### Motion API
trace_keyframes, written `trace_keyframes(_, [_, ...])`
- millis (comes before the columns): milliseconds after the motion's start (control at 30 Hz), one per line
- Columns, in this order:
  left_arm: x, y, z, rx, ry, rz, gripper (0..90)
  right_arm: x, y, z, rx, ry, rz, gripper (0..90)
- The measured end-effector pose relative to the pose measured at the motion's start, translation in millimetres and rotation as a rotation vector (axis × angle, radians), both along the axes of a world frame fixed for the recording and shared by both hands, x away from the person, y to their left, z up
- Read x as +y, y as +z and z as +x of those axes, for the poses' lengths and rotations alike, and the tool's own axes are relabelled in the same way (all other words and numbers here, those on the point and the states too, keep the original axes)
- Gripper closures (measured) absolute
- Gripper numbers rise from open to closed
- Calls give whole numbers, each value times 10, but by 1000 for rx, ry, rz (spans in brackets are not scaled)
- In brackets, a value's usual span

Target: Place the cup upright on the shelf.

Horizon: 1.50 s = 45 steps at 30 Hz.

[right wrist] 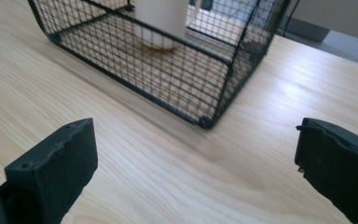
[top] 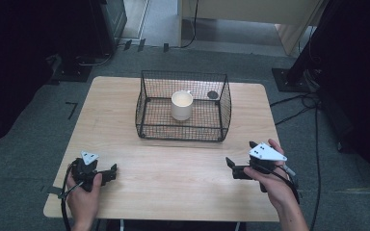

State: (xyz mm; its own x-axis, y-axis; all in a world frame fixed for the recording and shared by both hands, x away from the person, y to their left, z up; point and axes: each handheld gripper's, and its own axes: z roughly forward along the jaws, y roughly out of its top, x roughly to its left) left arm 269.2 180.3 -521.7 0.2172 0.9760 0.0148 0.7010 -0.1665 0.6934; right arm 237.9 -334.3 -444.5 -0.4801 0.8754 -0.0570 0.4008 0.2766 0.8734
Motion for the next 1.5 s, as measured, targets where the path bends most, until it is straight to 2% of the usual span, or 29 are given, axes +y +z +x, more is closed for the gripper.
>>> trace_keyframes(400, [1,1,-1,1,-1,1,0,-389,-261,-292,41,-98,-6,0])
trace_keyframes(700, [2,1,-1,1,-1,2,0,-703,-562,-510,84,-192,-15,0])
trace_keyframes(833, [1,1,-1,1,-1,2,0,-821,-663,-600,102,-233,0,0])
trace_keyframes(1067, [1,0,-1,1,-1,1,0,-888,-834,-631,163,-297,-64,0])
trace_keyframes(1100, [2,1,-1,1,-2,2,0,-885,-841,-624,185,-297,-71,0])
trace_keyframes(1200, [2,1,0,1,-1,2,0,-848,-849,-614,186,-295,-113,0])
trace_keyframes(1300, [2,1,-1,1,-1,2,0,-824,-849,-604,188,-277,-112,0])
trace_keyframes(1400, [1,0,-1,1,-1,1,0,-835,-851,-568,218,-275,-82,0])
trace_keyframes(1467, [-1,-2,2,-1,0,1,0,-842,-860,-524,276,-254,-24,0])
trace_keyframes(1500, [-2,-1,3,0,1,1,0,-833,-861,-521,274,-247,-24,0])
